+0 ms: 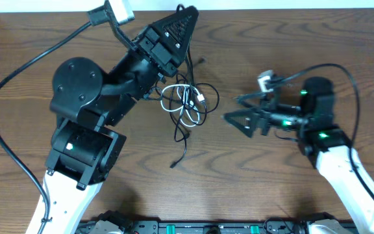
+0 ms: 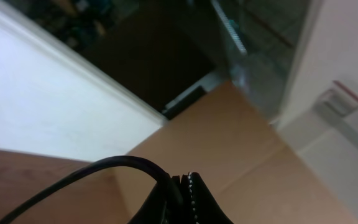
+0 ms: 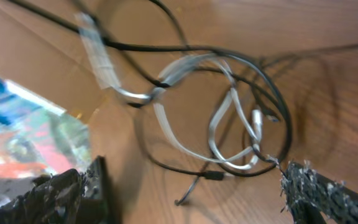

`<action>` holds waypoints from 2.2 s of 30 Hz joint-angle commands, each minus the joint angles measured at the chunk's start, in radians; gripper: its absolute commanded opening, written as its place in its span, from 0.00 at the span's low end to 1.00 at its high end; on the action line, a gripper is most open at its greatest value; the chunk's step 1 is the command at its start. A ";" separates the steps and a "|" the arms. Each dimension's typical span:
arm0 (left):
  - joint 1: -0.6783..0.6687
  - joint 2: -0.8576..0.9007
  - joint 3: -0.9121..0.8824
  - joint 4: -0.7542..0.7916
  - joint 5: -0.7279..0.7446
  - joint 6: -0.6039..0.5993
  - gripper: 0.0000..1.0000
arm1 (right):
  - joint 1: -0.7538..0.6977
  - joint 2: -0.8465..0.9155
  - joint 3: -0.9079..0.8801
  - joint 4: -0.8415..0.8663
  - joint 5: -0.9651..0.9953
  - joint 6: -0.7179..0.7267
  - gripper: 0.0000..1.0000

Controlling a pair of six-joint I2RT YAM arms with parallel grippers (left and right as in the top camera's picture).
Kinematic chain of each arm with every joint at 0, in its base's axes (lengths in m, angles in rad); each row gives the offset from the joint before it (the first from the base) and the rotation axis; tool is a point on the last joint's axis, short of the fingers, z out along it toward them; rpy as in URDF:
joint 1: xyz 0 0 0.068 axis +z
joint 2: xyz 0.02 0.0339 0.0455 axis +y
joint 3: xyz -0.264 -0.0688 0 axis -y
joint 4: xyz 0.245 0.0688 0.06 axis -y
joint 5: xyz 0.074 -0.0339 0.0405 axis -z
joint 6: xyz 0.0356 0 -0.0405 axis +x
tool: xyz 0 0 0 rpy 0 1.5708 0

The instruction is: Untangle cables

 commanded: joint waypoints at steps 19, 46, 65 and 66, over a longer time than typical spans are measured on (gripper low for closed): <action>0.003 -0.008 0.024 0.015 0.106 -0.255 0.08 | 0.113 0.198 0.011 0.215 0.341 -0.095 0.97; 0.003 0.021 0.020 -0.765 -0.673 0.135 0.11 | -0.027 -0.109 0.244 0.258 0.326 0.154 0.01; 0.003 0.201 0.016 -1.035 -0.588 0.135 0.53 | 0.077 -0.066 0.628 0.216 0.342 0.215 0.01; 0.003 0.201 0.016 -1.035 -0.582 0.135 0.54 | 0.093 -0.048 0.628 0.237 0.356 0.237 0.01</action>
